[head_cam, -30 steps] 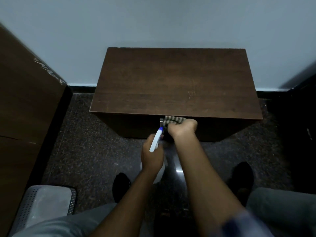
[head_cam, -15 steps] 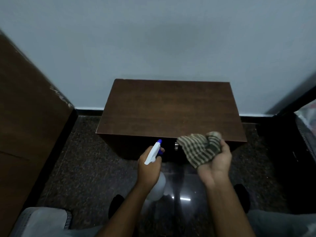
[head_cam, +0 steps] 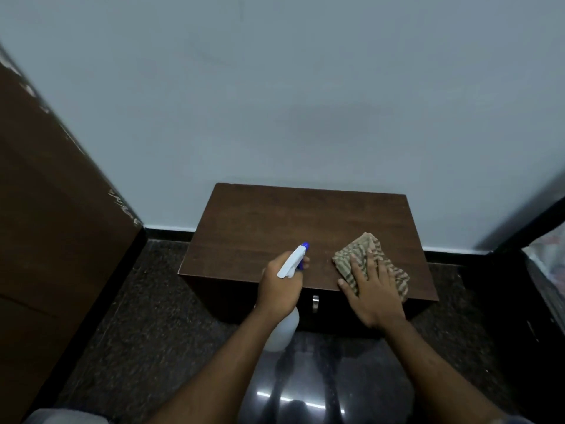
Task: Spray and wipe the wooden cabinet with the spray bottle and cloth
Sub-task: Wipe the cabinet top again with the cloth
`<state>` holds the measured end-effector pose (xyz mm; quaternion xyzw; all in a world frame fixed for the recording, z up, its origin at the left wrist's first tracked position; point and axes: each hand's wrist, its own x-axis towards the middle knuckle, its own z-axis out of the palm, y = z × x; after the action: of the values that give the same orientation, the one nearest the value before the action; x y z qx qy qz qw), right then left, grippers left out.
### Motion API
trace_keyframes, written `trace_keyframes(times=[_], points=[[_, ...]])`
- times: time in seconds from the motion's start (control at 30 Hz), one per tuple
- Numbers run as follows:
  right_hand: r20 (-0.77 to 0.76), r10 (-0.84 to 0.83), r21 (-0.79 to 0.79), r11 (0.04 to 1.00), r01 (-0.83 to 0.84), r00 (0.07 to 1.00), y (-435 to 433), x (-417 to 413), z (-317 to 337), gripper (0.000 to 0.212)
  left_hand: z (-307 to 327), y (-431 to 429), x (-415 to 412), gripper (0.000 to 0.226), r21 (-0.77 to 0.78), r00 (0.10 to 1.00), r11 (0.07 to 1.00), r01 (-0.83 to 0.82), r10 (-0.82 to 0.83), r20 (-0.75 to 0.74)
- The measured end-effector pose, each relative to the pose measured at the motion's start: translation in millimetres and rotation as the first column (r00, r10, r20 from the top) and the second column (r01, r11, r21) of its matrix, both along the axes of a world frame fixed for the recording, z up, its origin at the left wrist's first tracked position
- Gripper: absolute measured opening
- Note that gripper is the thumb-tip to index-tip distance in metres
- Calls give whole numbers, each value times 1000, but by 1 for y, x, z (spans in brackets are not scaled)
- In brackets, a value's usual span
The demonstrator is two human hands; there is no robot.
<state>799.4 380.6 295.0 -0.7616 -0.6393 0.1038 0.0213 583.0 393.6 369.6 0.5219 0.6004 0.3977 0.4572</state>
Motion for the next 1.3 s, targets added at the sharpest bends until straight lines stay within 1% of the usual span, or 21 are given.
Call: trace_keyframes(times=[0.07,0.13,0.2,0.27,0.33,0.4,0.43,0.5,0.6,0.67,0.7,0.73,0.77,0.83,0.87,0.9,1.0,1.07,1.13,1.2,1.3], points=[[66,-18,19,1000,16,998,14,-5,-6,73,-5,8,-9,38,3,1000,1000,-10,10,-21],[52,-55,45,998,53,997,35,-16,-3,73,-10,20,-23,36,-41,998,999,-26,24,-52],[23,-89,17,996,89,996,56,-36,2,78,-10,33,-37,30,-84,995,995,-56,48,-86],[17,-62,-28,998,63,998,71,-68,7,85,-8,47,-51,26,-105,989,991,-86,72,-131],[79,105,-28,994,-103,991,75,-99,8,88,-5,59,-63,26,-102,985,990,-95,79,-154],[132,303,26,951,-308,944,79,-113,6,82,-1,70,-79,26,-103,983,987,-125,108,-151],[146,350,45,932,-360,925,84,-112,5,78,2,75,-88,24,-114,982,983,-142,125,-143],[169,293,61,950,-307,941,104,-107,2,71,9,85,-109,20,-132,982,977,-168,154,-111],[110,60,51,997,-65,992,151,-123,1,70,15,102,-142,38,-133,976,969,-210,201,-80],[50,31,38,999,-33,998,182,-158,5,74,15,110,-161,38,-139,977,969,-202,190,-98],[35,88,31,996,-89,996,192,-180,7,76,14,114,-170,36,-138,977,971,-195,181,-110],[32,203,38,978,-204,979,196,-204,6,76,14,118,-178,36,-137,977,972,-190,174,-123],[46,360,65,930,-363,932,195,-226,2,75,15,122,-186,39,-140,975,972,-188,169,-142],[101,636,83,761,-643,765,188,-251,-10,72,16,130,-200,44,-146,968,971,-189,160,-192],[121,700,78,700,-710,704,197,-254,-11,71,17,134,-206,46,-146,967,972,-184,152,-204],[137,708,78,689,-720,693,215,-255,-10,71,18,138,-210,46,-147,970,974,-174,143,-198],[93,516,63,851,-522,852,282,-258,-5,67,21,146,-218,33,-147,975,976,-158,131,-181],[46,452,33,891,-454,891,304,-270,-1,67,23,151,-220,30,-142,973,978,-150,122,-194],[70,505,51,860,-509,860,300,-281,0,68,26,157,-221,32,-136,972,978,-156,128,-199],[72,599,81,793,-604,797,277,-284,0,68,27,160,-222,40,-140,969,972,-191,164,-185],[27,726,141,677,-722,687,208,-293,-9,66,29,153,-221,44,-117,954,959,-259,235,-184]])
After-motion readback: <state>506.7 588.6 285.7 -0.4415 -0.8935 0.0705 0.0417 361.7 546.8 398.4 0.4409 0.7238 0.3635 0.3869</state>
